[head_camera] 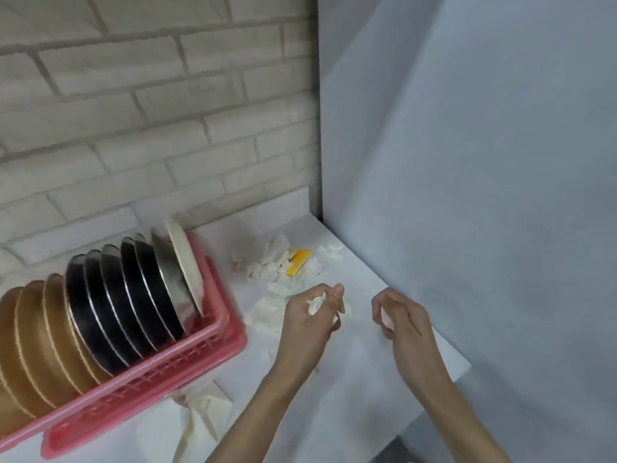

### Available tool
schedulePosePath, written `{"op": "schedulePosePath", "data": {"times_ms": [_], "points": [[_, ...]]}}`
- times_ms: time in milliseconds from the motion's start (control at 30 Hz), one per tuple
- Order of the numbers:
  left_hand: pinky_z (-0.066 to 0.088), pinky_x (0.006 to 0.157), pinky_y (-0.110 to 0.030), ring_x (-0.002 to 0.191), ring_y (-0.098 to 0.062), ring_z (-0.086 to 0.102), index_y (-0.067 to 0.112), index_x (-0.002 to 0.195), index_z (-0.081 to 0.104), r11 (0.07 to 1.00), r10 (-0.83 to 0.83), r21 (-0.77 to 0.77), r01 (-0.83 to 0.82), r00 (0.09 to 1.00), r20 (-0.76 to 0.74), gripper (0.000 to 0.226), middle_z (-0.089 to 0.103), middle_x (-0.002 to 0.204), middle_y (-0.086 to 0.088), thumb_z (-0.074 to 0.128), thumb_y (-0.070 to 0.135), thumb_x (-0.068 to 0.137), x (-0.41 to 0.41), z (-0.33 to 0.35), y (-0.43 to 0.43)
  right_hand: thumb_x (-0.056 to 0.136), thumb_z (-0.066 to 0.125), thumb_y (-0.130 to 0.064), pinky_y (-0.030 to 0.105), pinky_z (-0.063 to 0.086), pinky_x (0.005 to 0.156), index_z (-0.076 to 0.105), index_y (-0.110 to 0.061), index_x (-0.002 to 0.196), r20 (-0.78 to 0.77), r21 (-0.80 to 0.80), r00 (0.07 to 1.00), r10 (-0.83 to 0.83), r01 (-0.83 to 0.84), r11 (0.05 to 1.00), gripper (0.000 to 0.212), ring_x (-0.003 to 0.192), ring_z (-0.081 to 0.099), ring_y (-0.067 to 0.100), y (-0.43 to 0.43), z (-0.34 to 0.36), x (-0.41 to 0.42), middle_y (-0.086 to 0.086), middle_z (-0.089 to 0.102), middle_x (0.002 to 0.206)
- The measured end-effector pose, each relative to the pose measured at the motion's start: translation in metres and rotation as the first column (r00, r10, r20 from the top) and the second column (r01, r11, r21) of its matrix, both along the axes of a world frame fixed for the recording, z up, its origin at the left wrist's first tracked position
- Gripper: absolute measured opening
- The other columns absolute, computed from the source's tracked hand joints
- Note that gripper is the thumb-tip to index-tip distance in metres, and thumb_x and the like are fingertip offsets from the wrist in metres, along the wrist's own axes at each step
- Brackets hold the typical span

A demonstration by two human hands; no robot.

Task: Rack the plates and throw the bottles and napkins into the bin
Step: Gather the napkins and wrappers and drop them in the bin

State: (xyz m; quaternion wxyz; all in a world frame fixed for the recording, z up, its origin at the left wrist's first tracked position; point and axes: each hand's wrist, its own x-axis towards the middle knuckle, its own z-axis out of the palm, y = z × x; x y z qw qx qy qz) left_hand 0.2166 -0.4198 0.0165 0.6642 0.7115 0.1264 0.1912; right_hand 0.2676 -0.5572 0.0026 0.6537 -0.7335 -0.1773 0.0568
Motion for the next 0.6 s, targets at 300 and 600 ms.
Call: {"op": "schedulePosePath", "data": {"times_ms": [300,600], "points": [[0.032,0.047,-0.019,0.055,-0.012,0.046,0.003,0.074,0.056,0.954,-0.293,0.017,0.299,0.944,-0.15,0.041,0.054,0.067,-0.012,0.047,0.039,0.092,-0.039,-0.042,-0.136,0.102,0.036,-0.009,0.011,0.037,0.083,0.066,-0.029,0.114,0.016,-0.209,0.98,-0.199,0.198,0.958,0.038,0.098,0.054,0.004,-0.163,-0.031,-0.078,-0.005,0.05,0.105],[0.036,0.047,-0.018,0.063,-0.012,0.05,0.016,0.091,0.06,0.901,-0.434,-0.151,0.407,0.83,-0.35,0.029,0.059,0.073,0.002,0.037,0.031,0.082,-0.113,-0.113,-0.216,0.099,0.032,-0.014,0.033,0.051,0.083,0.063,-0.023,0.128,-0.119,-0.287,0.967,-0.223,0.182,0.94,0.043,0.096,0.052,0.008,-0.25,-0.105,-0.17,-0.012,0.044,0.1]]}}
